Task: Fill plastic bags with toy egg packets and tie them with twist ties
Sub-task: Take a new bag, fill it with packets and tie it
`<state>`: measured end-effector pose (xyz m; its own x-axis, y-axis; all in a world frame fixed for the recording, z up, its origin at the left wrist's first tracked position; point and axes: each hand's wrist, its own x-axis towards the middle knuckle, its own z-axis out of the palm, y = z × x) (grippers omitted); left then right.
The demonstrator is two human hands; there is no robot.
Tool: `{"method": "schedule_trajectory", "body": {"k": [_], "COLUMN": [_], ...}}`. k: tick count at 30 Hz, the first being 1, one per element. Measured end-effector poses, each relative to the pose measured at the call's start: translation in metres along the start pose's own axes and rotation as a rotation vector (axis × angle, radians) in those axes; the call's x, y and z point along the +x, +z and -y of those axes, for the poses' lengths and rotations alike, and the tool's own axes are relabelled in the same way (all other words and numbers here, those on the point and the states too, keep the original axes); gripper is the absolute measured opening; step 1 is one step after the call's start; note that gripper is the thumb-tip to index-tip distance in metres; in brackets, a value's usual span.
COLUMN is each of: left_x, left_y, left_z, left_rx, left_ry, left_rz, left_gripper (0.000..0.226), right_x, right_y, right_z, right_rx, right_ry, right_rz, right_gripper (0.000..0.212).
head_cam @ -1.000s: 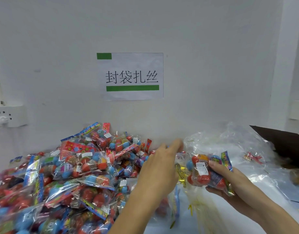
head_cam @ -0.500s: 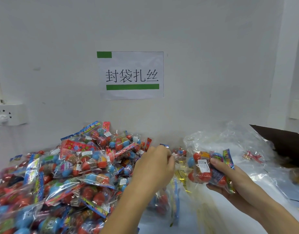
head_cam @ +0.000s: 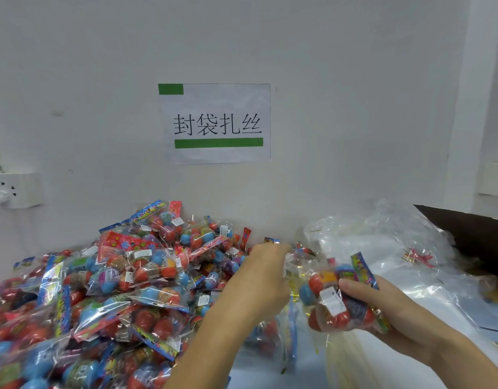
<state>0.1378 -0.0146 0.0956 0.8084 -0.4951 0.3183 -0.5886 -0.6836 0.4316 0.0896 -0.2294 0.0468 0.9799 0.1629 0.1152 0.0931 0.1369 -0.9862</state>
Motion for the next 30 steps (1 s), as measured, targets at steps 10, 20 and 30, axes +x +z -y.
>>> {"method": "schedule_trajectory", "body": {"k": [10, 20, 30], "left_x": [-0.007, -0.009, -0.002], "left_y": [0.004, 0.007, 0.009], "left_z": [-0.011, -0.016, -0.015], "left_rx": [0.01, 0.067, -0.064], "left_ry": [0.092, 0.079, 0.103], "left_rz": [0.184, 0.285, 0.0], "left_gripper": [0.072, 0.089, 0.063], "right_x": [0.007, 0.015, 0.012], "right_y": [0.004, 0.019, 0.028], "right_z": [-0.01, -0.02, -0.024], "right_rx": [-0.199, -0.063, -0.432], "right_ry": [0.111, -0.025, -0.072], "right_rz": [-0.266, -0.552, -0.586], "right_gripper": [0.055, 0.03, 0.027]}}
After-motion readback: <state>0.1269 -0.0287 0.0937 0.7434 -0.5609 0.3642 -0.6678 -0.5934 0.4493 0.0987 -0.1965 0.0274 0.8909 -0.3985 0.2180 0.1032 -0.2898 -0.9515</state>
